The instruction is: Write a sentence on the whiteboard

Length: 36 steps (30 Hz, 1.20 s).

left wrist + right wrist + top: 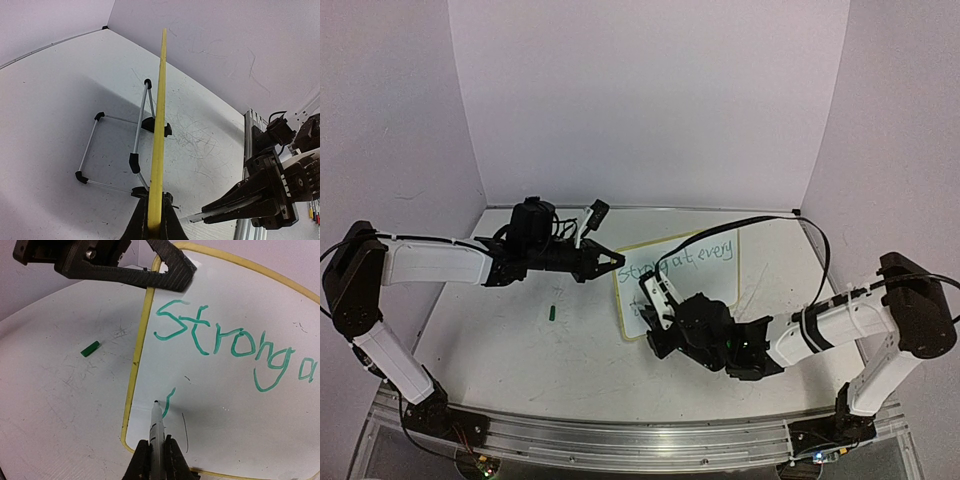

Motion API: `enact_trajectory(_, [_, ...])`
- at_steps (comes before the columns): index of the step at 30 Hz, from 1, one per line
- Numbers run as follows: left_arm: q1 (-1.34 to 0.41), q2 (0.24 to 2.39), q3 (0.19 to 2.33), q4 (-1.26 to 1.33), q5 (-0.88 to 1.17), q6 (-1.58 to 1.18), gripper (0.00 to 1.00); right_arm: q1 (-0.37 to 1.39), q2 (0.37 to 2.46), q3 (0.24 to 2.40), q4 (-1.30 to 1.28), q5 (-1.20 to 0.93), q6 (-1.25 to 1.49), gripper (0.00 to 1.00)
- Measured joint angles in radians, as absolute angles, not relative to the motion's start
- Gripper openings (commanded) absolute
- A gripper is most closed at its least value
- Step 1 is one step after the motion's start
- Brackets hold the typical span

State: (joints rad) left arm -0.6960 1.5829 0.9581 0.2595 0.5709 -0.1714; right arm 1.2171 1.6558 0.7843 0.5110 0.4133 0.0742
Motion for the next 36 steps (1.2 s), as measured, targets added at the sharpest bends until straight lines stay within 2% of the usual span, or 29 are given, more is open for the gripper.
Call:
enact_trajectory(14, [-0.696, 1.583, 0.958, 0.259, 0.568, -0.170, 0.00, 1.223, 1.662, 0.792, 0.476, 0.502, 0.107, 0.00])
enact_trajectory(36, [-0.698, 1.583, 0.958, 0.259, 0.567, -0.171, 0.00, 1.218, 1.646, 0.767, 0.486, 0.494, 0.106, 0.00])
